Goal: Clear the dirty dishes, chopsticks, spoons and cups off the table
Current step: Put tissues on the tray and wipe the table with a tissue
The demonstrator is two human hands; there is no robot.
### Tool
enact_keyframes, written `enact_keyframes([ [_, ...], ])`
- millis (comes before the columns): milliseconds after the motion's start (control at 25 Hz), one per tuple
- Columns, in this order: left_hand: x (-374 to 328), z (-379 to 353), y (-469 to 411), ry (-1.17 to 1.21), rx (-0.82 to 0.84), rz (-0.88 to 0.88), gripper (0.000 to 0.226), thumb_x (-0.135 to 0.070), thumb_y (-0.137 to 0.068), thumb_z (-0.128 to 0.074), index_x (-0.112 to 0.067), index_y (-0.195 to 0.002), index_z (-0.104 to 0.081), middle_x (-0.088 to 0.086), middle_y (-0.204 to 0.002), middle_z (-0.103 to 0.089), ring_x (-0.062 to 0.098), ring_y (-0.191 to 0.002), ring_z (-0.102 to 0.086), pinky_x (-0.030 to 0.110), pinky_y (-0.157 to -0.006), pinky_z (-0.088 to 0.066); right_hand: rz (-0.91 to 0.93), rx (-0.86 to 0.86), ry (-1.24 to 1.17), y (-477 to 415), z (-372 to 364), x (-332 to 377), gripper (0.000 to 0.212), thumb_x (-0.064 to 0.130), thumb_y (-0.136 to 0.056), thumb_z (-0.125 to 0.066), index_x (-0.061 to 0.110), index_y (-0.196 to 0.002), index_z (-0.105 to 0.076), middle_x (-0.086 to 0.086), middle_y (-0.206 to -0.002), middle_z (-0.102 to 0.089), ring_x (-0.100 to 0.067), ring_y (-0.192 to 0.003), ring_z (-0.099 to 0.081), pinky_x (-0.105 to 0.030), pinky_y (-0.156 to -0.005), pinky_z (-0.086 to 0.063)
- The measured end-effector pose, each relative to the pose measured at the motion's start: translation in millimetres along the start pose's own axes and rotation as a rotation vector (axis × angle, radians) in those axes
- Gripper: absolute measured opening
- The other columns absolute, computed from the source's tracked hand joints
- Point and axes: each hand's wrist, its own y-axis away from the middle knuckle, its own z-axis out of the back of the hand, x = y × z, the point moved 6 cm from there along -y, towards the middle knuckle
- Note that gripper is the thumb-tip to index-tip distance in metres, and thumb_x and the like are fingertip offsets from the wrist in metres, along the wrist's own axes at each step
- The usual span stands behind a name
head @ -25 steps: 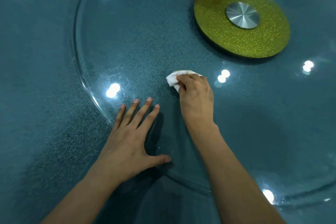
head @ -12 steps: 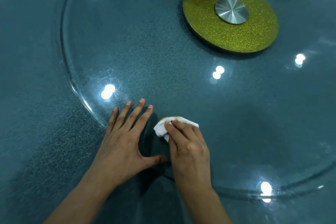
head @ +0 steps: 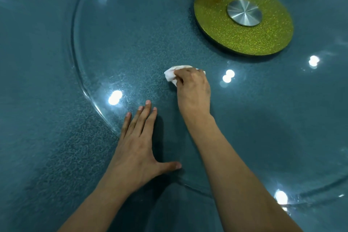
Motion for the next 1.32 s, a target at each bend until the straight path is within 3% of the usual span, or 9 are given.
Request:
enact_keyframes([
  [120, 2.8, 1.3, -1.9, -0.013, -0.029, 0.005, 0.150, -0.099, -0.051, -0.048, -0.013, -0.163, 0.000, -0.001, -0.171, 0.010, 0.009, -0.156, 0.011, 0.039, -0.127, 0.007, 0.086, -0.096, 0.000, 39.2, 5.4, 14.0, 0.016, 0.005, -0.078, -0.077, 0.016, -0.089, -0.079, -0.001, -0.094, -0.075, -0.025, -0.088, -0.065, -0.030, -0.077, -0.050],
  [280, 5.0, -0.7, -0.9, -0.027, -0.035, 0.022, 0.149, -0.099, -0.052, -0.048, -0.007, -0.162, -0.007, 0.004, -0.171, -0.001, 0.013, -0.157, 0.002, 0.037, -0.127, 0.007, 0.142, -0.033, -0.014, 56.3, 3.0, 22.4, 0.019, 0.006, -0.078, -0.075, 0.014, -0.095, -0.079, -0.002, -0.098, -0.075, -0.026, -0.092, -0.066, -0.034, -0.080, -0.053],
  [440, -0.2, -4.4, -0.4, -0.049, -0.023, 0.004, 0.148, -0.099, -0.053, -0.048, -0.009, -0.162, -0.006, 0.002, -0.171, 0.001, 0.012, -0.157, 0.005, 0.038, -0.126, 0.007, -0.107, -0.097, 0.004, 42.1, 28.8, -32.6, 0.020, 0.005, -0.083, -0.070, 0.011, -0.100, -0.079, -0.008, -0.106, -0.075, -0.033, -0.098, -0.065, -0.039, -0.084, -0.053],
  [520, -2.3, -6.1, 0.6, -0.053, -0.031, -0.003, 0.146, -0.098, -0.054, -0.048, -0.009, -0.162, -0.007, 0.003, -0.171, 0.001, 0.013, -0.157, 0.005, 0.040, -0.126, 0.006, -0.143, -0.086, 0.033, 44.0, 33.0, -40.3, 0.020, 0.004, -0.084, -0.071, 0.011, -0.101, -0.079, -0.007, -0.106, -0.074, -0.032, -0.099, -0.064, -0.038, -0.085, -0.054],
  [680, -5.9, -8.7, 3.1, -0.028, -0.050, -0.003, 0.145, -0.097, -0.054, -0.047, -0.008, -0.162, -0.010, 0.004, -0.171, -0.002, 0.015, -0.158, 0.001, 0.039, -0.126, 0.007, -0.058, -0.150, 0.043, 68.1, 30.6, -15.0, 0.018, 0.000, -0.078, -0.076, 0.011, -0.092, -0.078, -0.005, -0.095, -0.074, -0.021, -0.094, -0.059, -0.032, -0.079, -0.052],
  [840, -3.8, -10.3, 3.8, 0.021, -0.070, -0.029, 0.131, -0.079, -0.059, -0.055, -0.005, -0.160, -0.017, 0.010, -0.170, -0.012, 0.021, -0.158, -0.009, 0.040, -0.127, 0.003, 0.087, -0.036, -0.028, 120.2, 19.3, 22.6, 0.020, 0.007, -0.082, -0.072, 0.014, -0.100, -0.078, 0.000, -0.102, -0.074, -0.015, -0.098, -0.059, -0.025, -0.085, -0.048],
  [960, -5.9, -11.9, 4.9, 0.019, -0.078, -0.039, 0.130, -0.078, -0.060, -0.057, -0.005, -0.159, -0.017, 0.010, -0.169, -0.013, 0.021, -0.157, -0.010, 0.041, -0.128, 0.002, 0.052, -0.026, -0.027, 121.7, 19.2, 19.3, 0.022, 0.008, -0.084, -0.073, 0.016, -0.104, -0.078, 0.001, -0.105, -0.074, -0.017, -0.100, -0.063, -0.024, -0.088, -0.047],
  [1160, -9.4, -14.2, 5.7, -0.013, -0.089, 0.000, 0.143, -0.095, -0.055, -0.050, -0.006, -0.160, -0.012, 0.006, -0.170, -0.009, 0.014, -0.157, -0.001, 0.033, -0.125, 0.013, -0.196, -0.177, -0.015, 120.2, 50.1, -29.3, 0.025, 0.004, -0.084, -0.074, 0.016, -0.106, -0.078, 0.002, -0.110, -0.073, -0.022, -0.104, -0.063, -0.029, -0.091, -0.051],
  [1320, -13.5, -16.7, 9.1, 0.005, -0.129, -0.006, 0.134, -0.090, -0.058, -0.051, -0.007, -0.159, -0.018, 0.013, -0.169, -0.016, 0.021, -0.157, -0.008, 0.034, -0.125, 0.012, -0.150, -0.148, 0.028, 130.2, 49.2, -18.7, 0.027, 0.001, -0.081, -0.077, 0.016, -0.104, -0.078, 0.002, -0.107, -0.073, -0.020, -0.100, -0.062, -0.023, -0.089, -0.045],
])
